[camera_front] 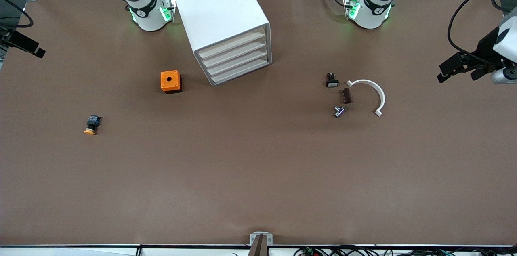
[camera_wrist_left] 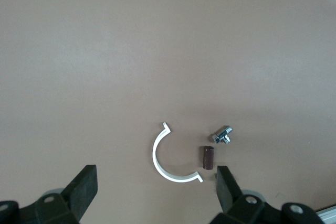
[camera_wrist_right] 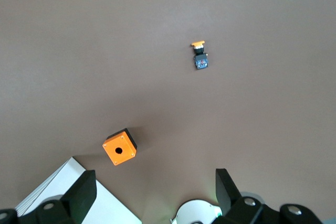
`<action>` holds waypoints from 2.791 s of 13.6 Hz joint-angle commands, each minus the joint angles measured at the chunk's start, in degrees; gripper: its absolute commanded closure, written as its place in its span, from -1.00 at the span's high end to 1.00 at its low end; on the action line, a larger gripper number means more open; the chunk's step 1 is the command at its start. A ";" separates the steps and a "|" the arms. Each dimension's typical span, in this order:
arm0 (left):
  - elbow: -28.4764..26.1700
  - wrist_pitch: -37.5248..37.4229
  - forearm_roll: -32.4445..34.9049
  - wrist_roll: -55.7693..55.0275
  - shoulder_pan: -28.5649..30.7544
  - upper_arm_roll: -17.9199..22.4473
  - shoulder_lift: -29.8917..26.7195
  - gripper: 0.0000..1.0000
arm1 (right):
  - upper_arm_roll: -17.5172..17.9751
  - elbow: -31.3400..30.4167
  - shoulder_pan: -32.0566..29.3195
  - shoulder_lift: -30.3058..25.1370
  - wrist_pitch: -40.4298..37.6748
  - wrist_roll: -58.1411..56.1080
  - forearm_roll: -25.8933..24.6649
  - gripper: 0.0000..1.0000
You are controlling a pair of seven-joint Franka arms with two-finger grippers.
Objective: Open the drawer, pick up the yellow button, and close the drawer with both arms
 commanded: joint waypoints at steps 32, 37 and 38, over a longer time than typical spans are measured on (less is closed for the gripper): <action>6.89 -5.16 2.79 0.51 -7.98 5.17 2.03 1.00 | 0.80 -13.48 3.72 -11.22 4.73 -1.61 1.24 1.00; 9.44 -8.16 2.79 -0.20 -8.24 5.09 2.29 1.00 | 0.89 -12.51 4.86 -11.74 3.77 -6.26 1.68 1.00; 9.44 -8.16 2.79 -0.20 -8.33 5.00 2.29 1.00 | 0.80 -12.51 4.86 -12.09 3.68 -8.10 1.60 1.00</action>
